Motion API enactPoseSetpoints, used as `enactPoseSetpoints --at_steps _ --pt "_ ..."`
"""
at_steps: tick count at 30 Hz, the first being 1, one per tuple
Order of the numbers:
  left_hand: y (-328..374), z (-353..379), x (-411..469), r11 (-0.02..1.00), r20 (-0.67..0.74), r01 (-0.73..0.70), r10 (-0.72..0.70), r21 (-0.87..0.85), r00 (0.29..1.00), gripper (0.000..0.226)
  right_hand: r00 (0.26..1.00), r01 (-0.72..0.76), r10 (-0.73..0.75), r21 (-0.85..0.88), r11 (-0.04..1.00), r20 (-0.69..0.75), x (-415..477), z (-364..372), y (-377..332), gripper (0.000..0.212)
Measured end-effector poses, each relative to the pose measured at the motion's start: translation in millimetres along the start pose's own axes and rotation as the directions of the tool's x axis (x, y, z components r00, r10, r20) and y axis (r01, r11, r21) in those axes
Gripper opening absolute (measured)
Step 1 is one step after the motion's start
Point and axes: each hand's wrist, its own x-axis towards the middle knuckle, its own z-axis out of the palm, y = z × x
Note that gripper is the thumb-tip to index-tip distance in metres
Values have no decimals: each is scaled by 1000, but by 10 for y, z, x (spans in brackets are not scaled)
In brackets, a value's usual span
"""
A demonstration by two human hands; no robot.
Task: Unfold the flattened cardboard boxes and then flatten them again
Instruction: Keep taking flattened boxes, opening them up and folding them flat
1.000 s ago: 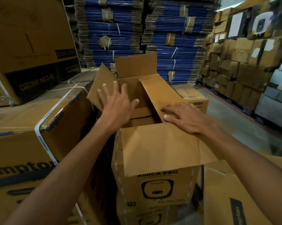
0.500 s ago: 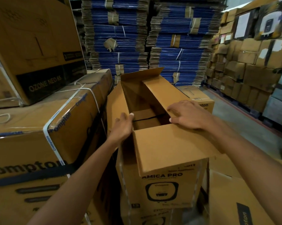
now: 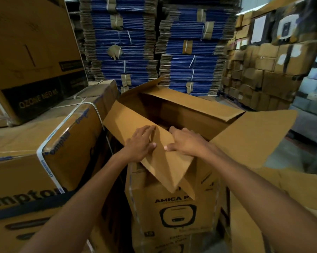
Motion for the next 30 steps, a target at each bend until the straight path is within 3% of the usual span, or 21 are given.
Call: enactPoseSetpoints --at_steps 4,9,13,16,20,23,27,30 --pt "-170 -18 170 997 -7 0 0 81 1000 76 998 7 -2 -82 997 65 -236 -229 323 44" --pt "-225 -98 271 984 -80 -16 31 179 996 74 987 -135 144 -123 983 69 -418 -525 954 41" --pt "152 -2 288 982 -170 -41 72 183 983 63 975 -216 200 -209 954 -92 -458 -537 1130 42" --pt "534 191 292 985 -203 -138 157 105 967 56 975 -138 112 -125 983 -193 -341 -345 910 45" --pt "741 293 251 974 -236 -181 209 134 949 51 949 -44 21 -68 997 -315 -118 -49 726 41" --pt "471 196 202 981 -350 -78 136 175 927 58 916 -59 51 -8 998 -399 -90 48 817 39" --pt "8 -150 103 962 -575 118 47 246 817 72 885 -33 4 -53 998 -466 -66 169 870 43" --pt "-302 -409 52 948 -588 248 -87 198 804 78 862 -36 6 -50 998 -507 -69 216 862 42"
